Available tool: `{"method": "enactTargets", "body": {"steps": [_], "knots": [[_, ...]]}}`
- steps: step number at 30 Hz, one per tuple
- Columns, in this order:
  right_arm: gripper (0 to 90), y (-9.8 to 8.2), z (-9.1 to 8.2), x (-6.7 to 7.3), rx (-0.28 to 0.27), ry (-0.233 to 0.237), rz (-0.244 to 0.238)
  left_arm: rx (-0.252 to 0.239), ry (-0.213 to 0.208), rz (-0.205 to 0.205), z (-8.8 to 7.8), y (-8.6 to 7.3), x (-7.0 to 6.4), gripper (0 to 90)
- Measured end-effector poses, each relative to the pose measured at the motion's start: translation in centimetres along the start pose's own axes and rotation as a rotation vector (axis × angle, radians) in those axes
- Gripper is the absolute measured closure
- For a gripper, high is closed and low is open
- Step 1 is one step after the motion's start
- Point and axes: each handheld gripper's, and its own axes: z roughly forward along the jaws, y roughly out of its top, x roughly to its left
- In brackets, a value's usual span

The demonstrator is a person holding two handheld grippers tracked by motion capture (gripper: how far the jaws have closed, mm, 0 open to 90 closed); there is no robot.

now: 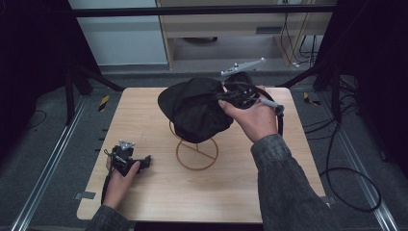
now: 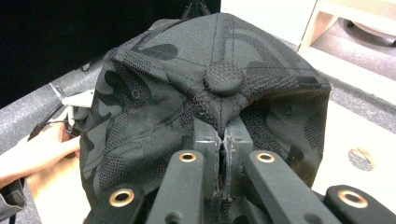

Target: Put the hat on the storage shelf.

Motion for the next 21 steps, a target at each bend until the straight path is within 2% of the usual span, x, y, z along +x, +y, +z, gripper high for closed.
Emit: {"method": "enactTargets", "body": {"steps": [9, 21], "knots": [[86.9, -0.9, 0.6, -0.3, 0.032, 0.015, -0.005, 0.0, 0.0, 0.0, 0.0, 0.0, 0.0, 0.0], [86.9, -1.5, 1.8, 0.1, 0.06, 0.03, -0.012, 0.0, 0.0, 0.0, 0.0, 0.0, 0.0, 0.0]]}}
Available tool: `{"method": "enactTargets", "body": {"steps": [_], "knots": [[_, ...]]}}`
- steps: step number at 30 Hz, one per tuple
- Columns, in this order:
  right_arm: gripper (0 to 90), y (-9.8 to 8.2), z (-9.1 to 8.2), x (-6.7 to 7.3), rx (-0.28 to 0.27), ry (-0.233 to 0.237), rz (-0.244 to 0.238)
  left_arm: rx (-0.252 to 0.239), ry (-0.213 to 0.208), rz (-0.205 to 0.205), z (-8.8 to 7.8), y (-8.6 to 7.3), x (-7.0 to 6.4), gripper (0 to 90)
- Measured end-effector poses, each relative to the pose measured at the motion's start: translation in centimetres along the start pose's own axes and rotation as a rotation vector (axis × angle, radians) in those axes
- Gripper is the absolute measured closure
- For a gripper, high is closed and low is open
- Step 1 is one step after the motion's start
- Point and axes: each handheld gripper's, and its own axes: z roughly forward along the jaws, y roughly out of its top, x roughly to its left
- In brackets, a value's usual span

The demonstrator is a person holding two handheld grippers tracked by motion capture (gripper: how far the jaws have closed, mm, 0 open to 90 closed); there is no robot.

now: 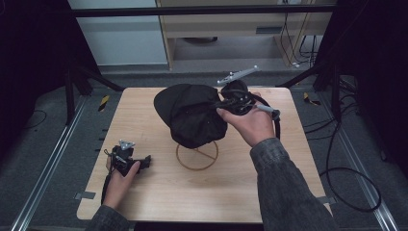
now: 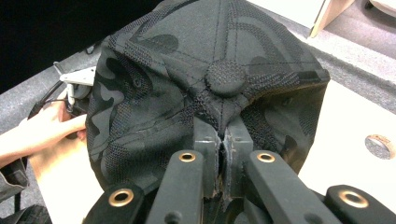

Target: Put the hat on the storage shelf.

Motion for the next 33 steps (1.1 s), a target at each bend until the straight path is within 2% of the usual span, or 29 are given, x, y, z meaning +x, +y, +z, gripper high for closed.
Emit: {"method": "enactTargets", "body": {"steps": [9, 25, 33], "knots": [[86.6, -0.3, 0.8, 0.0, 0.008, 0.002, 0.003, 0.0, 0.0, 0.0, 0.0, 0.0, 0.0, 0.0], [85.7, -0.3, 2.5, 0.9, 0.04, -0.002, -0.029, -0.001, 0.0, -0.001, 0.0, 0.0, 0.0, 0.0], [84.7, -0.4, 2.8, 1.0, 0.039, -0.007, -0.03, 0.0, 0.0, 0.0, 0.0, 0.0, 0.0, 0.0]]}}
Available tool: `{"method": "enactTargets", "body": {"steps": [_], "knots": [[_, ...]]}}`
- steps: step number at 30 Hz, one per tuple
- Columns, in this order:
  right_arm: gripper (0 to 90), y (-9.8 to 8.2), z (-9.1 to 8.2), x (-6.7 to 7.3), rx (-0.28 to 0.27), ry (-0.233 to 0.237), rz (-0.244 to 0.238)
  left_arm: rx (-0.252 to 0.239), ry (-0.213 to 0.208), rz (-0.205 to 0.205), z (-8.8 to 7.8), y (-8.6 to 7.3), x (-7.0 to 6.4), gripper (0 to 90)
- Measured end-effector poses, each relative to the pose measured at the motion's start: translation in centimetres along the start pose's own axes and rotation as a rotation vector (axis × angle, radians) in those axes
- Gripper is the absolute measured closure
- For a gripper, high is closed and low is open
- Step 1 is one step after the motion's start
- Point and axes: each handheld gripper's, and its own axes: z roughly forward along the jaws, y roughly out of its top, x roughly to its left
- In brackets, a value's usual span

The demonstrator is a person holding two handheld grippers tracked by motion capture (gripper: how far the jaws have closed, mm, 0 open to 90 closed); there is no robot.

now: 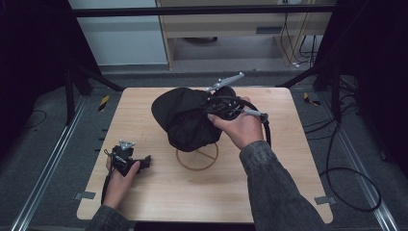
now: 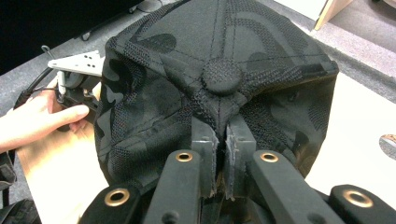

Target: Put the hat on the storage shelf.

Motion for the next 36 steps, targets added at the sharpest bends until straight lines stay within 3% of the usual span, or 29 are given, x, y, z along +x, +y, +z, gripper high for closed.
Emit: {"method": "enactTargets", "body": {"steps": [15, 21, 24, 36], "knots": [[76.8, 0.3, -0.2, -0.3, -0.02, -0.005, 0.012, 0.0, 0.0, 0.0, 0.0, 0.0, 0.0, 0.0], [69.5, 0.3, -0.3, -0.5, -0.019, -0.015, 0.022, 0.0, 0.0, 0.0, 0.0, 0.0, 0.0, 0.0], [61.0, 0.4, -0.4, -0.5, -0.028, -0.018, 0.04, 0.0, 0.0, 0.0, 0.0, 0.0, 0.0, 0.0], [51.7, 0.4, -1.6, -0.8, -0.057, -0.031, 0.067, 0.0, 0.0, 0.0, 0.0, 0.0, 0.0, 0.0]]}}
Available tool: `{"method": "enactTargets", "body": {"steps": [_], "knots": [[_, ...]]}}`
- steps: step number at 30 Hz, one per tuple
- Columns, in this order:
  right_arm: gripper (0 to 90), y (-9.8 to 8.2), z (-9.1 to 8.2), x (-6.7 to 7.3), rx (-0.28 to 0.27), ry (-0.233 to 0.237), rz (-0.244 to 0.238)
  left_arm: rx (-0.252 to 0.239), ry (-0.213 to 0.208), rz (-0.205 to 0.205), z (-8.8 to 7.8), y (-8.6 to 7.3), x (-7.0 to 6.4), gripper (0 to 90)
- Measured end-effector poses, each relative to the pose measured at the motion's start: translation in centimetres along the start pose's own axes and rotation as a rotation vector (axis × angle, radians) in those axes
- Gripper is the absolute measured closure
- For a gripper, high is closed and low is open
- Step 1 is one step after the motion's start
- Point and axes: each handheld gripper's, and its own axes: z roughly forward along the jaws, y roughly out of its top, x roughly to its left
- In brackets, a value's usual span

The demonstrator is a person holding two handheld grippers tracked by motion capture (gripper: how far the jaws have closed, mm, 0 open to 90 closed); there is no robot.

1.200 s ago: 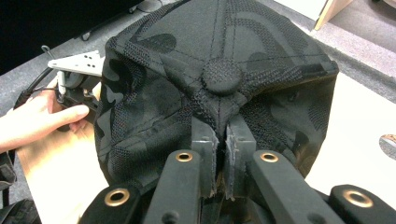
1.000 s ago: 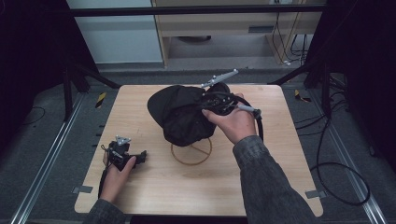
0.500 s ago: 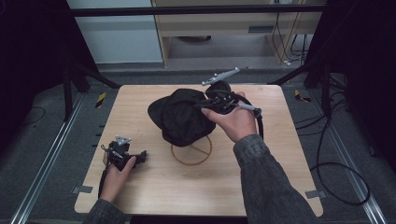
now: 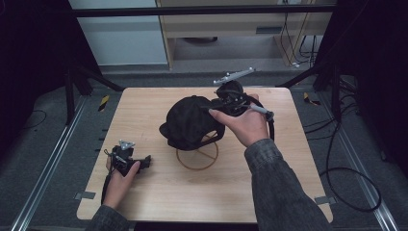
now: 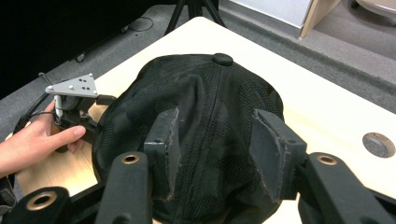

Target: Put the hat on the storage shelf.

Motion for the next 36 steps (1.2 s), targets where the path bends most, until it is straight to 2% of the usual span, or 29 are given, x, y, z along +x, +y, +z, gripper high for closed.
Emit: {"method": "enactTargets", "body": {"steps": [10, 21, 36], "knots": [[39.2, -0.4, -1.4, -0.3, -0.007, -0.009, 0.028, 0.0, 0.0, 0.0, 0.0, 0.0, 0.0, 0.0], [23.8, -1.3, -2.3, -0.4, 0.017, -0.032, 0.035, 0.0, 0.0, 0.0, 0.0, 0.0, 0.0, 0.0], [16.5, -2.5, -4.0, -0.6, 0.01, -0.06, 0.049, -0.001, 0.006, -0.005, 0.1, 0.1, 0.1, 0.0]]}}
